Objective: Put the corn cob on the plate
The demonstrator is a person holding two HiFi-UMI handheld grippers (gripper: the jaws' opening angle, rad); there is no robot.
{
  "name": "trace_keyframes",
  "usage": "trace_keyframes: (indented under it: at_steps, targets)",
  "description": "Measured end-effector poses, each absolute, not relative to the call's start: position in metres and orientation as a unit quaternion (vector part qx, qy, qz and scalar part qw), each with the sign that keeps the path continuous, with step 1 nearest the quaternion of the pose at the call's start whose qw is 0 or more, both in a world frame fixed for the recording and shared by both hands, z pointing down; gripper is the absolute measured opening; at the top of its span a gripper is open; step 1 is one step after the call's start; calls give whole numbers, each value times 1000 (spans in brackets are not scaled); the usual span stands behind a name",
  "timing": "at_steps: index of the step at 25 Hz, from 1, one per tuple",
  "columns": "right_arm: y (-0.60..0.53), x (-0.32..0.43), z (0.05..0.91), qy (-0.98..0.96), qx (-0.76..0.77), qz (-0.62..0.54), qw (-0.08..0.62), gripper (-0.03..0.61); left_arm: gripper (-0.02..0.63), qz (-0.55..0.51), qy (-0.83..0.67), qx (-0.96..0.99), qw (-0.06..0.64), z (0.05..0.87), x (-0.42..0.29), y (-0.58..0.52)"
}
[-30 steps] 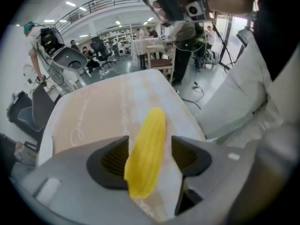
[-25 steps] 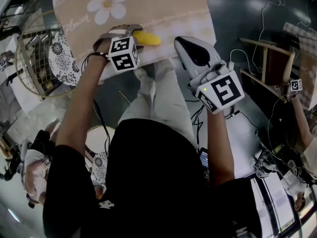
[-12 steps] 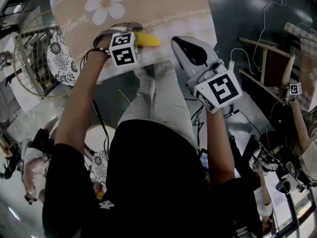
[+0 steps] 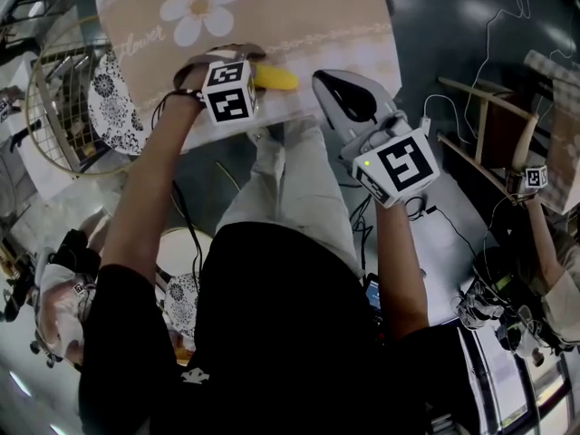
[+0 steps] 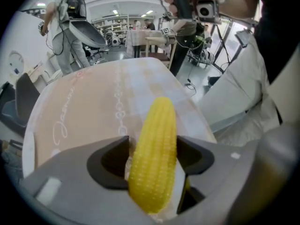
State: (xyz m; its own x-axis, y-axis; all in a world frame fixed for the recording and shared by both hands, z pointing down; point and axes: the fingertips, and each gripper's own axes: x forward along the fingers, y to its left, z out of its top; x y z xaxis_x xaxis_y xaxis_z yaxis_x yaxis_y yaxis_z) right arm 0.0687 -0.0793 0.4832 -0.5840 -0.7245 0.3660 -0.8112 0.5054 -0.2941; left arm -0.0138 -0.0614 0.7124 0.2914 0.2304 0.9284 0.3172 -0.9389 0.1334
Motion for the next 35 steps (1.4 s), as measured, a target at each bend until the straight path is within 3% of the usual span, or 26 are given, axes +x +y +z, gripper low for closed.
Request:
trace_keyframes:
  at_steps: [5,35]
  targets:
    - [-83,72,486,-864,440,222,101,0,273,-570,-167,-804,35,711,-12,-60]
    - [-132,62,492,-891,380,217,119,2,270,-577,-82,-812,-32,687,-26,-120]
